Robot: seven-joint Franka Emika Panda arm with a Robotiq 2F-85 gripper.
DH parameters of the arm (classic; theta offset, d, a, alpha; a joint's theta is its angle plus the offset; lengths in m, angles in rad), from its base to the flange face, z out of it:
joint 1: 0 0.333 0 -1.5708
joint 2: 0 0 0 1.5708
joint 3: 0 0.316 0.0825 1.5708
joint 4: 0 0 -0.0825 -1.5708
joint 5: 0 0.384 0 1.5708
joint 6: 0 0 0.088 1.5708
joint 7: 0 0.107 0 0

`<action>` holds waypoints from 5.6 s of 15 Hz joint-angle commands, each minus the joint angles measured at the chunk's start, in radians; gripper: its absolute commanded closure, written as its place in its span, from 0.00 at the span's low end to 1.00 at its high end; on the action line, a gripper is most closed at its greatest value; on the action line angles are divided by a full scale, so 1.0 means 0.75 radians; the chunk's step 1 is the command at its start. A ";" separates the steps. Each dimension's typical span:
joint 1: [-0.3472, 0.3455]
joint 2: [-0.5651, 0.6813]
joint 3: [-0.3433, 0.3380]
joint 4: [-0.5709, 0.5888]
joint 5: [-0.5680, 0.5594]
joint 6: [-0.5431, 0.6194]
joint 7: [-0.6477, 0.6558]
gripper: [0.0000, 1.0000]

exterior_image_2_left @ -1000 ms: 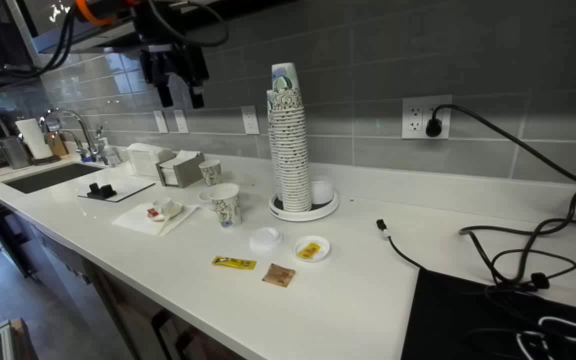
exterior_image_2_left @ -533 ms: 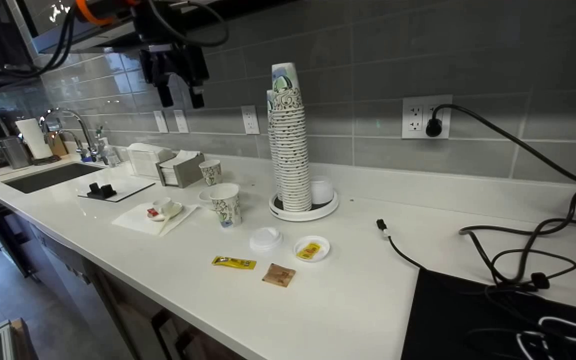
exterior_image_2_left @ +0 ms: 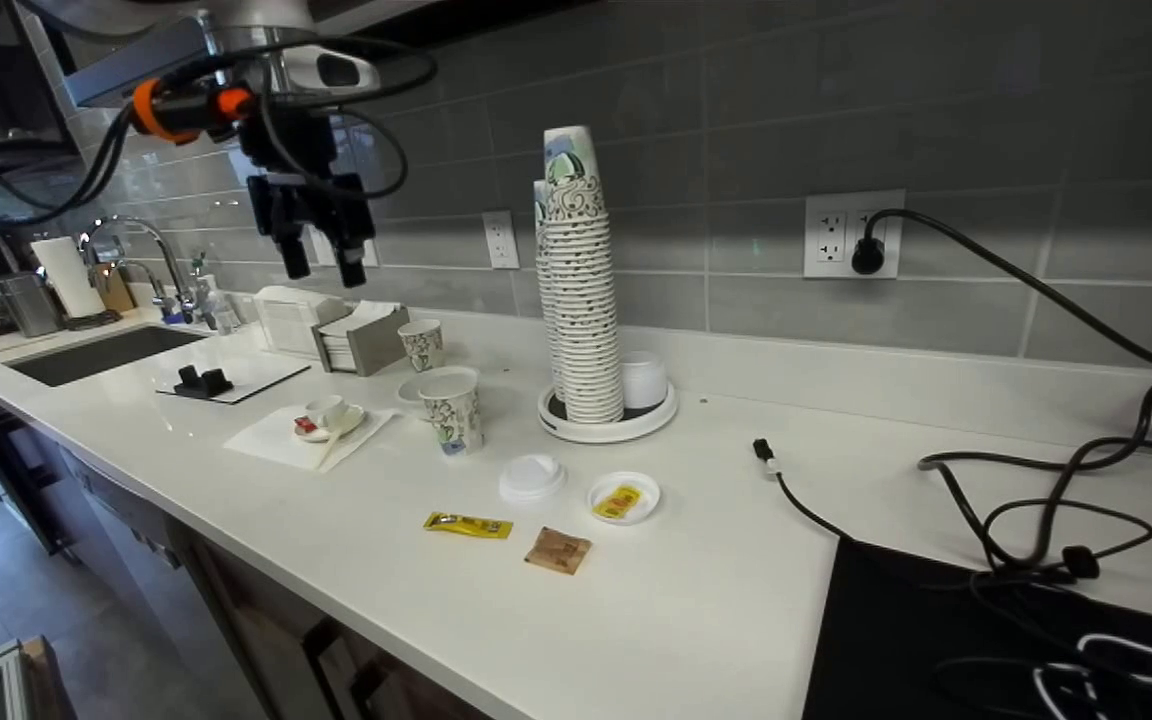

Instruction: Lift the white bowl, pour its content in the cup and the move it forward

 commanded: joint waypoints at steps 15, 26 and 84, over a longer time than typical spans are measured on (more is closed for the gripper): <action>-0.253 0.378 0.892 -0.100 -0.418 0.912 1.424 0.00; -0.331 0.610 0.983 0.094 -0.791 0.784 1.621 0.00; 0.670 1.729 0.122 1.375 -1.052 0.127 1.634 0.96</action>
